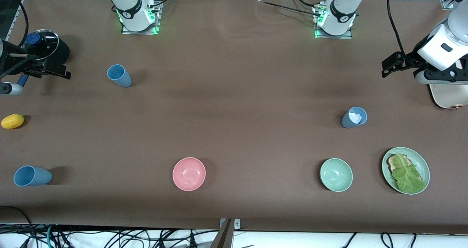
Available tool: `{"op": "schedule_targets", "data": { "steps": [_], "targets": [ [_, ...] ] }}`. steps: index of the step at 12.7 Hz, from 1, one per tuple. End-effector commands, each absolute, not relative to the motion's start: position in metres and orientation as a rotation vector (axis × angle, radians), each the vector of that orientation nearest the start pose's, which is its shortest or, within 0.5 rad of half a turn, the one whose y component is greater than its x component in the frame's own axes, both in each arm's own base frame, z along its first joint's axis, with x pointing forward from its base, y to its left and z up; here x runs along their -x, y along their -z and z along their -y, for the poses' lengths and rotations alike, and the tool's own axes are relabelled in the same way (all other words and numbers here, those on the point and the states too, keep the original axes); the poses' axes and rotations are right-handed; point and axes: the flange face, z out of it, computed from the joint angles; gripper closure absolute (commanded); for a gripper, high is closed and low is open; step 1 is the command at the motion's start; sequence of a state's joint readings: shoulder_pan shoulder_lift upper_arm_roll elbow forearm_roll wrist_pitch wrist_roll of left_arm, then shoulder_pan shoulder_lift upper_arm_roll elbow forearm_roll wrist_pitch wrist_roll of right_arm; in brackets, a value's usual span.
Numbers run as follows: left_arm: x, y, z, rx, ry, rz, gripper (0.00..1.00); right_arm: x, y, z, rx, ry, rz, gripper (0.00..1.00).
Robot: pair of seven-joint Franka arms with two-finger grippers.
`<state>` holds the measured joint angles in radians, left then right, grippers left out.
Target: Stack blue cups with both arms
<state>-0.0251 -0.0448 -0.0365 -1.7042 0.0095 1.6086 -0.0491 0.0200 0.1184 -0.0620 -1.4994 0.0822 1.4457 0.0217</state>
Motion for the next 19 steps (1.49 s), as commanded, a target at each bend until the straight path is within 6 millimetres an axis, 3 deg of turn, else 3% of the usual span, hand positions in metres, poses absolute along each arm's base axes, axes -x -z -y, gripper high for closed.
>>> {"op": "schedule_targets", "data": {
  "steps": [1,4,6,9,11,13,16,19],
  "targets": [
    [-0.543,-0.589,0.03,3.121,-0.092,-0.056,0.0,-0.575,-0.587,0.006,3.044,-0.266,-0.065,0.0],
    [-0.563,-0.56,0.028,3.122,-0.126,-0.05,0.0,-0.575,-0.587,0.004,3.045,-0.266,-0.06,0.0],
    [-0.582,-0.53,0.024,3.109,-0.13,-0.053,0.0,-0.575,-0.588,0.004,3.045,-0.264,-0.06,0.0],
    [-0.609,-0.476,-0.015,3.119,-0.142,-0.028,0.0,-0.575,-0.588,0.004,3.046,-0.264,-0.062,0.0],
    [-0.619,-0.43,-0.048,3.124,-0.2,-0.026,0.0,-0.575,-0.588,0.004,3.046,-0.264,-0.062,0.0],
    [-0.618,-0.387,-0.069,3.144,-0.279,-0.048,0.0,-0.575,-0.588,0.004,3.046,-0.264,-0.062,0.0],
    [-0.618,-0.328,-0.065,3.133,-0.352,-0.076,0.0,-0.575,-0.588,0.004,3.046,-0.264,-0.062,0.0],
    [-0.588,-0.273,-0.058,3.135,-0.364,-0.108,0.01,-0.575,-0.588,0.003,3.045,-0.266,-0.06,0.0]
  ]
}}
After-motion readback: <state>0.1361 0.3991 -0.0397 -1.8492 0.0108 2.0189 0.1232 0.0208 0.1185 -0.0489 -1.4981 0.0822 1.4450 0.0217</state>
